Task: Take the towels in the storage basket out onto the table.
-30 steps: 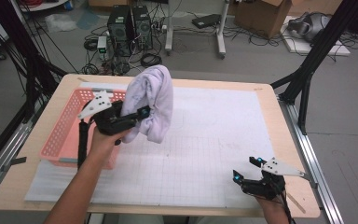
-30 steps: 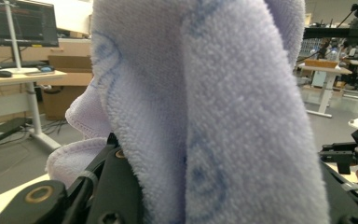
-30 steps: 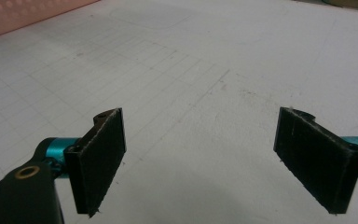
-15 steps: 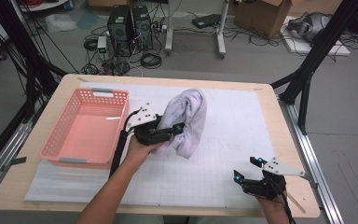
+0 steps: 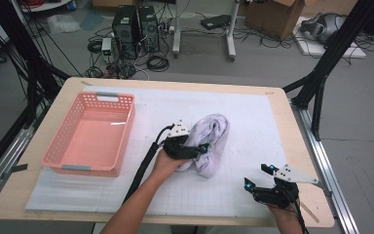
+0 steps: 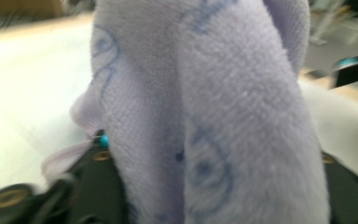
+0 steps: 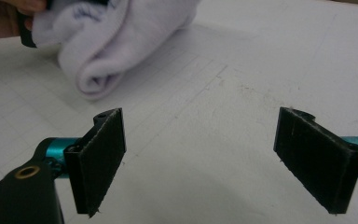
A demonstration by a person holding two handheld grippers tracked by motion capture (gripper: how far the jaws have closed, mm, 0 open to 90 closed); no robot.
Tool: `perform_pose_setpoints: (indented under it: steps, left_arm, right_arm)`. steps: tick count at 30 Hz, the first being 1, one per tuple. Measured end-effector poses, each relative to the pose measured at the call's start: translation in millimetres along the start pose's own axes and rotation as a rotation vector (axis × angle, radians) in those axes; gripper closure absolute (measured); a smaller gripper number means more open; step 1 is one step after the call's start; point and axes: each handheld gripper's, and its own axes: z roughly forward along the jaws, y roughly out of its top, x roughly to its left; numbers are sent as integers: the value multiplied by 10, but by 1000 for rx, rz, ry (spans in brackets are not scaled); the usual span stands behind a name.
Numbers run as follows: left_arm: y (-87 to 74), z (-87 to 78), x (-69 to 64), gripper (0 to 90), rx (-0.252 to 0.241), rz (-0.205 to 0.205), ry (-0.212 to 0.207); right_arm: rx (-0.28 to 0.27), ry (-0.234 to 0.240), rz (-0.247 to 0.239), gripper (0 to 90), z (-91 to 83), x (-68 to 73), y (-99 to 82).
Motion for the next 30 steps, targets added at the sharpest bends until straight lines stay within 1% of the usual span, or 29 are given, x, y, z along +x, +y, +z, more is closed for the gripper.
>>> perform_pose_setpoints:
  steps: [1, 2, 3, 4, 5, 6, 7, 8, 9, 11, 12, 14, 15, 16, 17, 18, 19, 20, 22, 23, 24, 25, 28, 30]
  left_arm:
    - [-3, 1, 16, 404, 10, -33, 30]
    - [-3, 1, 16, 362, 10, -33, 30]
    - [68, -86, 26, 308, -50, -46, 80]
    - [68, -86, 26, 283, -50, -46, 80]
    - [163, -224, 55, 271, -121, -61, 107]
    - [206, -316, 77, 270, -139, -55, 133]
    - [222, -368, 92, 277, -143, -49, 142]
    - [222, -368, 92, 276, -143, -49, 142]
    - [227, -483, 128, 274, -142, -48, 157]
    - [200, -573, 144, 274, -132, -48, 155]
    - [173, -617, 144, 271, -127, -43, 157]
    - [153, -642, 140, 267, -130, -45, 156]
    - [91, -697, 133, 258, -132, -51, 155]
    - [91, -697, 133, 243, -132, -51, 155]
    - [24, -739, 130, 226, -121, -53, 166]
    - [24, -739, 130, 222, -121, -53, 166]
    - [-39, -778, 140, 222, -120, -62, 167]
    - [-65, -804, 151, 222, -125, -67, 169]
    - [-81, -837, 166, 221, -133, -73, 170]
    - [-82, -855, 169, 219, -134, -72, 171]
    - [-83, -870, 171, 211, -141, -72, 173]
    - [-84, -887, 170, 203, -146, -76, 172]
    - [-93, -935, 156, 203, -143, -64, 175]
    - [-99, -941, 152, 204, -148, -63, 178]
  right_arm:
    - [0, -1, -1, 154, -2, -2, -2]
    - [0, -1, -1, 154, -2, -2, -2]
    - [2, 0, -1, 155, -5, -1, -5]
    - [2, 0, -1, 155, -5, -1, -5]
    - [3, -3, 4, 155, -4, -3, -8]
    - [4, -3, 5, 155, -3, -3, -8]
    - [5, -1, 5, 154, -1, -3, -7]
    - [5, -1, 5, 154, -1, -3, -7]
    - [7, -1, 8, 154, 5, 5, -4]
    - [4, -2, -2, 155, 14, 1, -1]
    - [7, -2, 2, 155, 18, 6, 0]
    - [6, -4, 2, 155, 30, 4, 5]
    - [6, -5, 5, 155, 39, 1, 8]
    - [6, -5, 5, 154, 45, -1, 11]
    - [7, -4, 7, 154, 55, -3, 14]
    - [9, -6, 10, 154, 60, -2, 15]
    - [6, -5, 13, 154, 70, -4, 19]
    - [7, -4, 15, 155, 72, -2, 21]
    - [6, -4, 9, 154, 79, -7, 26]
    - [6, -5, 18, 154, 82, -7, 29]
    - [3, -8, 10, 155, 86, -20, 30]
    - [8, -10, 16, 155, 88, -24, 29]
    - [6, -9, 15, 155, 96, -27, 29]
    - [8, -7, 15, 154, 94, -21, 29]
